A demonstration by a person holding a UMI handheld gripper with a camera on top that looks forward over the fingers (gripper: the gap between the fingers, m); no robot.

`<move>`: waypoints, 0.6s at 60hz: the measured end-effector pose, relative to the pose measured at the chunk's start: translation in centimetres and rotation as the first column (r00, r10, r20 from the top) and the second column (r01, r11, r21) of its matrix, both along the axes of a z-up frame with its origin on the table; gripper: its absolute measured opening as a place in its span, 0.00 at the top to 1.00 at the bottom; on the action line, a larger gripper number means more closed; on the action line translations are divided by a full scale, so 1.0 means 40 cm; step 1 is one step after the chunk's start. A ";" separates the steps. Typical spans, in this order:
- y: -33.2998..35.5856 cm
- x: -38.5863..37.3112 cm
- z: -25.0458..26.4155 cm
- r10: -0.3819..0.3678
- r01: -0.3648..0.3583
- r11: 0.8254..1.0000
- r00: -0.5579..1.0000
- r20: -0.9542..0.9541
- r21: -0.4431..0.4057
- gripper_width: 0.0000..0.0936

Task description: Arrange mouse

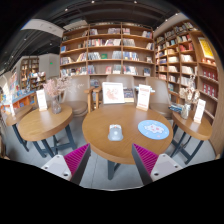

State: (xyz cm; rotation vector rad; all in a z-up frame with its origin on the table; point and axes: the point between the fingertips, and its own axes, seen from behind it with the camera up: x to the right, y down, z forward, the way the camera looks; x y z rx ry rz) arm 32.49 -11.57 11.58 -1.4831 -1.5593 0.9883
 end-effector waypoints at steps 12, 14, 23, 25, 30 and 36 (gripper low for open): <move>0.032 -0.071 -0.045 -0.013 0.013 1.000 1.000 0.016 -0.001 0.09; 0.038 -0.089 -0.053 -0.014 0.014 1.000 1.000 0.015 0.001 0.09; 0.055 -0.169 -0.096 -0.025 0.024 1.000 0.999 0.024 0.008 0.09; 0.058 -0.184 -0.108 -0.026 0.026 1.000 0.999 0.030 0.005 0.09; 0.056 -0.228 -0.141 -0.018 0.018 1.000 0.999 0.047 -0.001 0.09; 0.065 -0.286 -0.175 -0.016 0.014 1.000 0.998 0.058 0.025 0.09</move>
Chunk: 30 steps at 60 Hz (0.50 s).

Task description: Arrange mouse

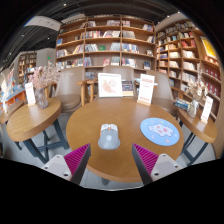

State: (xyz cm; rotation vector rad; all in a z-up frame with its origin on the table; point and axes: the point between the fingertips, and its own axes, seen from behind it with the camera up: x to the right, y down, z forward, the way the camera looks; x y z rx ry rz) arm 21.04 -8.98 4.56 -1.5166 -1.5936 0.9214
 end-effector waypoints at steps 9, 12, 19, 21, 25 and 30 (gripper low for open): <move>-0.014 -0.083 -0.044 0.019 -0.019 1.000 1.000 0.017 0.013 0.09; -0.018 -0.108 -0.059 0.019 -0.019 1.000 1.000 0.024 0.016 0.09; -0.028 -0.163 -0.088 0.020 -0.020 1.000 0.999 0.036 0.018 0.09; -0.030 -0.177 -0.097 0.015 -0.016 1.000 0.999 0.044 0.013 0.09; -0.038 -0.207 -0.112 0.008 -0.008 1.000 0.998 0.061 0.004 0.09; -0.030 -0.248 -0.135 -0.004 0.004 1.000 0.997 0.076 -0.001 0.09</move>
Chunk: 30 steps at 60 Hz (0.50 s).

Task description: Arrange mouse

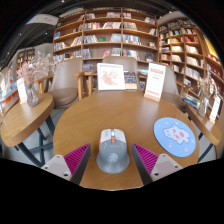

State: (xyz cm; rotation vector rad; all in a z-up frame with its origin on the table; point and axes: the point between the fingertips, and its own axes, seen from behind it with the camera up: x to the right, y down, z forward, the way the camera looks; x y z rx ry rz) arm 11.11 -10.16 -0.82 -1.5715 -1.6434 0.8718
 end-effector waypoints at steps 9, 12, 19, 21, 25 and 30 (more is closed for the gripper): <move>-0.004 -0.036 -0.013 -0.002 0.002 1.000 1.000 0.023 -0.016 0.09; -0.003 -0.045 -0.011 -0.002 0.002 1.000 1.000 0.027 -0.019 0.09; -0.006 -0.056 -0.013 -0.003 0.005 1.000 0.999 0.037 -0.031 0.09; -0.006 -0.058 -0.013 -0.003 0.004 1.000 0.999 0.038 -0.030 0.09; -0.007 -0.060 -0.014 -0.002 0.003 1.000 0.999 0.037 -0.029 0.09; -0.010 -0.058 -0.013 0.002 -0.001 1.000 0.999 0.037 -0.030 0.36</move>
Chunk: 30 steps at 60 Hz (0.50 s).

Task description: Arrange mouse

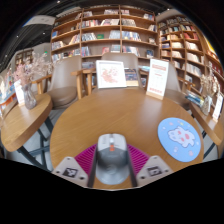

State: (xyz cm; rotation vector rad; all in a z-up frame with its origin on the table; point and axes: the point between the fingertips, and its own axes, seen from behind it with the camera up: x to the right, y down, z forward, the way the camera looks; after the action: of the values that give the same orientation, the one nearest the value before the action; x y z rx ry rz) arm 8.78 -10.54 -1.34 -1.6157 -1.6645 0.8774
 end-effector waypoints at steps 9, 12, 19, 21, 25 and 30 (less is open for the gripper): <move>0.008 0.006 0.007 -0.002 0.003 0.999 1.000 0.017 -0.032 0.53; 0.012 0.009 0.023 -0.001 0.002 0.999 1.000 0.025 -0.044 0.53; 0.057 0.006 0.137 -0.012 0.011 0.996 1.000 -0.017 -0.088 0.53; 0.091 -0.004 0.181 -0.019 0.016 0.996 0.999 -0.043 -0.083 0.53; 0.169 -0.020 0.246 -0.040 0.036 0.997 0.996 -0.074 -0.063 0.53; 0.291 -0.053 0.301 -0.087 0.083 0.995 0.991 -0.104 -0.051 0.53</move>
State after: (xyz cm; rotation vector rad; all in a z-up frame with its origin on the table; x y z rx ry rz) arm 6.65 1.09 10.71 -1.6299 -1.5019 0.9480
